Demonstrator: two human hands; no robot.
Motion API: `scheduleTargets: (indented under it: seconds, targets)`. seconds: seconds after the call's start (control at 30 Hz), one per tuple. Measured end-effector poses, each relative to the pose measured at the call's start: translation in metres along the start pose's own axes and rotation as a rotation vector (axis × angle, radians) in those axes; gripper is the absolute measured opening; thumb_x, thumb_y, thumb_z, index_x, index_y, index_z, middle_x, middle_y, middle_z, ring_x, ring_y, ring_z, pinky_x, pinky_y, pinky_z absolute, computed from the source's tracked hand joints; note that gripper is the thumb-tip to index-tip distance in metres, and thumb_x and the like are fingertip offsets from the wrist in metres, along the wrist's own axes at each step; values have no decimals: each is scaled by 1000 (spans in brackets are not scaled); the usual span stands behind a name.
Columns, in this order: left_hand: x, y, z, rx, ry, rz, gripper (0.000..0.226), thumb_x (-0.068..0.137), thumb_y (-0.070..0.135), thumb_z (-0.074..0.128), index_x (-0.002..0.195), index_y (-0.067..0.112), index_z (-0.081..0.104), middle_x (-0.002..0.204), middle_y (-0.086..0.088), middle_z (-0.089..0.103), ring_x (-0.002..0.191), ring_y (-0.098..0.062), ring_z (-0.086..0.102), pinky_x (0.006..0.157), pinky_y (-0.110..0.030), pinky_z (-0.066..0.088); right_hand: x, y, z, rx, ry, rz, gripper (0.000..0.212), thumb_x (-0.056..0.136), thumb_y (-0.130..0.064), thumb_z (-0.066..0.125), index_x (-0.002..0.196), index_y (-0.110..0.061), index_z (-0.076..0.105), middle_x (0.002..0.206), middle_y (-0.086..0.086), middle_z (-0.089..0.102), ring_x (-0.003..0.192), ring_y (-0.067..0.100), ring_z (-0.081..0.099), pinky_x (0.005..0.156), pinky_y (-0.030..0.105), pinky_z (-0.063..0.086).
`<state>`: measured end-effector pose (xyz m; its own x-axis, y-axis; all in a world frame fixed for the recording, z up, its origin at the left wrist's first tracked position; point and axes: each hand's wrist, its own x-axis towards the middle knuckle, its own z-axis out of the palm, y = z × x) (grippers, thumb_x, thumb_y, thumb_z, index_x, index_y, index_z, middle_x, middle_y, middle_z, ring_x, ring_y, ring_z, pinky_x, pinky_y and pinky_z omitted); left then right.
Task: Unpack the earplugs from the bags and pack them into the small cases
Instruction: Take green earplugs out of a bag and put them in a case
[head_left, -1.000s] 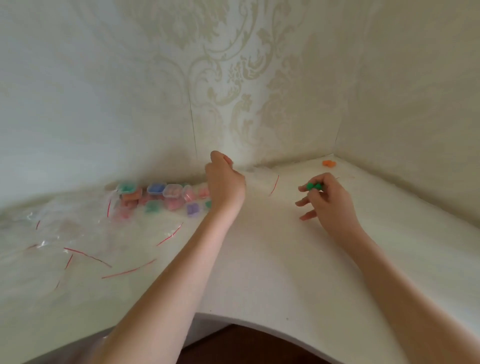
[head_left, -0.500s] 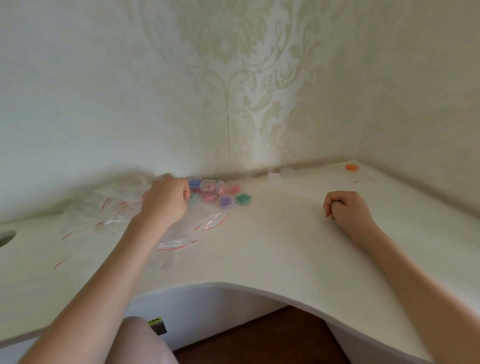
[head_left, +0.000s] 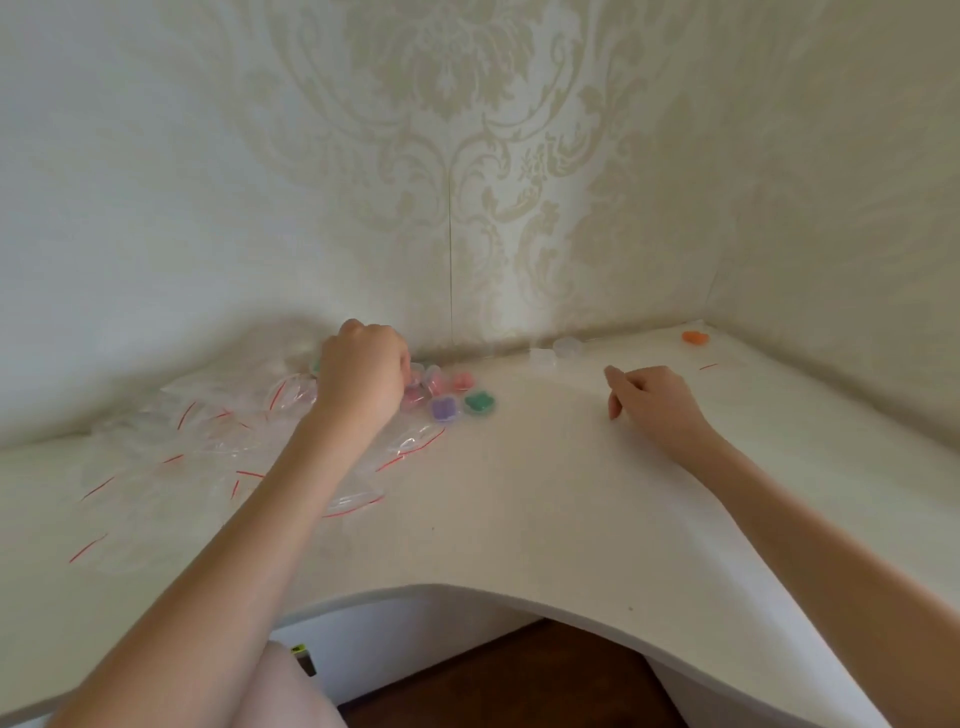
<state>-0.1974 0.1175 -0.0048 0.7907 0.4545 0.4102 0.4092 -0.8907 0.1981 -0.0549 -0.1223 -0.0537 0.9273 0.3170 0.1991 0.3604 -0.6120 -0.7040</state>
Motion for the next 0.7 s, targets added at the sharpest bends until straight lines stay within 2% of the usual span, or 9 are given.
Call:
scheduleTargets:
  seconds: [0.07,0.13,0.23,0.33,0.43,0.5,0.6,0.67,0.7]
  targets:
    - [6,17,3,-69,15,45,25,80,0,54,86,15,73,98,-13,63,84,-29,49,82,-34,41,13,-5,9,-15,10,-68,36,99,-30,44,74,-12,63,55,-5,46,52,17,43,48,24,31]
    - [12,37,8,-136,-12,85,24,77,-1,58,85,17,71,101,-10,61,91,-28,54,83,-32,41,27,-8,17,-40,0,-94,18,98,-28,47,96,-17,62,64,-7,50,61,17,48,54,24,36]
    - [22,69,19,-108,-32,215,28,80,-1,56,96,18,69,103,-5,57,93,-22,49,86,-27,33,46,-15,30,-205,-73,-128,29,97,-35,49,123,-25,57,84,-2,55,87,22,59,77,31,44]
    - [35,93,39,-289,-9,215,32,80,-3,51,92,20,70,94,1,55,90,-19,51,82,-23,34,62,-23,47,-389,-118,-135,42,93,-44,49,133,-30,48,104,1,60,107,24,59,81,32,43]
    - [39,113,67,-739,-28,14,28,78,-7,48,86,11,68,93,-4,65,89,-20,57,76,-24,40,73,-30,58,-488,-110,-115,38,91,-34,46,127,-24,51,120,4,61,109,26,58,78,31,41]
    - [43,113,92,-896,36,-139,20,82,-5,48,90,6,62,93,-10,64,89,-25,58,79,-29,43,77,-25,60,-405,-78,-118,39,88,-37,53,126,-24,55,114,3,63,107,23,58,77,29,39]
    - [49,104,118,-930,116,-242,14,95,9,38,91,12,51,91,-12,59,85,-32,61,76,-46,51,72,-9,53,-47,-12,-114,40,79,-44,70,116,-30,61,68,-5,52,69,9,52,62,25,35]
    - [49,104,116,-984,51,-230,20,100,20,36,87,14,51,86,-11,60,76,-29,64,70,-47,55,66,-3,46,222,14,-134,33,80,-35,72,112,-32,63,53,-7,37,50,5,36,54,19,30]
    - [47,108,111,-1077,-50,-243,26,101,25,36,86,13,54,83,-11,62,70,-26,65,68,-44,57,60,-2,42,297,10,-150,31,82,-29,72,112,-33,63,51,-5,34,48,6,32,51,18,27]
